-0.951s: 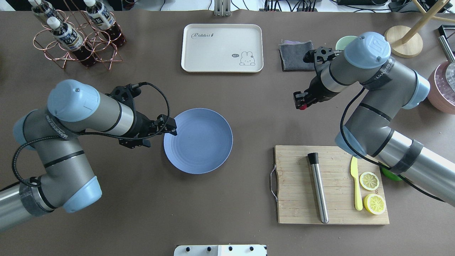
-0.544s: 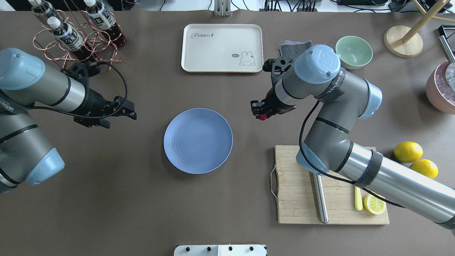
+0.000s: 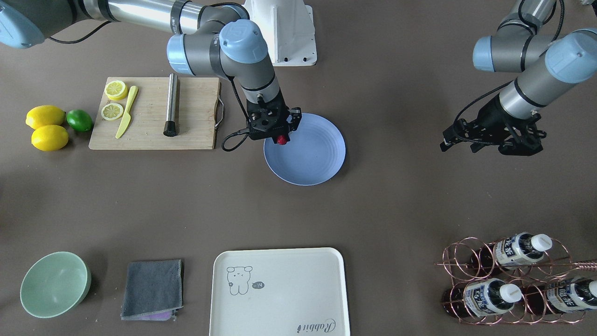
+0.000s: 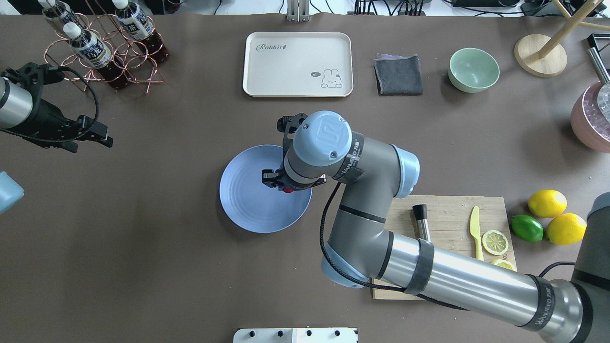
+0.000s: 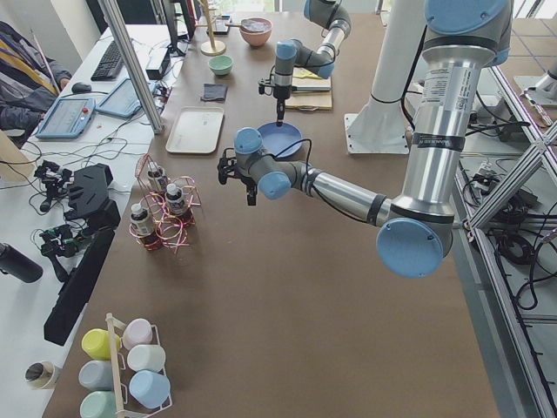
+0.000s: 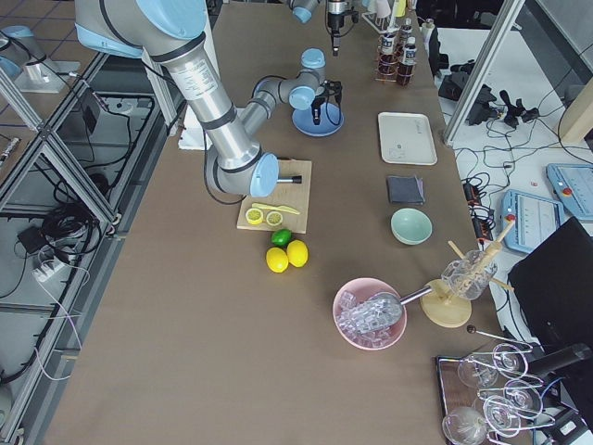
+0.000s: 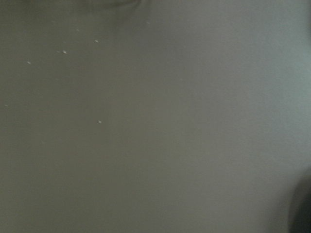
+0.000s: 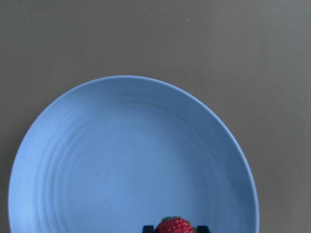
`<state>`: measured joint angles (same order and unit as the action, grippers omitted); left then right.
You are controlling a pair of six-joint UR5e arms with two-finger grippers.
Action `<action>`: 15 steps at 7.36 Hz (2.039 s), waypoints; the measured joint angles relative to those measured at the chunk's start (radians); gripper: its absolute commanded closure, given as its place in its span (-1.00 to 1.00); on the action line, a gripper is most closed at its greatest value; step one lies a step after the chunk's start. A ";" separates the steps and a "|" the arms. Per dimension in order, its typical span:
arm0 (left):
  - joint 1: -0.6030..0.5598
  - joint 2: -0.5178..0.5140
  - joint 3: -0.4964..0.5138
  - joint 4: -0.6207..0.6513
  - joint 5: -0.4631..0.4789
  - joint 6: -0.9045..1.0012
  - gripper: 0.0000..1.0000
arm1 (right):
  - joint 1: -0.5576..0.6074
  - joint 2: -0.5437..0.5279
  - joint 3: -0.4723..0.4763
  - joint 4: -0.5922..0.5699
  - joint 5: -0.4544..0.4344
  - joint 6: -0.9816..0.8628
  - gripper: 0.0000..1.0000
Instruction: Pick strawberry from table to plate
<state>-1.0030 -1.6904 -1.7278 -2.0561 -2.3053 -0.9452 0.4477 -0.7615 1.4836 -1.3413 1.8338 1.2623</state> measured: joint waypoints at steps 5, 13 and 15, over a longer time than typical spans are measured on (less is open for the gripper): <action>-0.035 0.031 0.011 -0.005 -0.020 0.051 -0.94 | -0.039 0.101 -0.142 0.005 -0.091 0.035 -0.99; -0.135 0.044 -0.005 0.028 -0.075 0.143 -0.94 | 0.253 -0.145 0.236 -0.188 0.176 -0.159 -1.00; -0.228 0.042 -0.017 0.205 -0.074 0.387 -0.93 | 0.457 -0.284 0.334 -0.320 0.300 -0.490 -1.00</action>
<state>-1.2306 -1.6485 -1.7450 -1.8513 -2.3792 -0.5580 0.9044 -1.0456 1.8172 -1.6610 2.1336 0.7727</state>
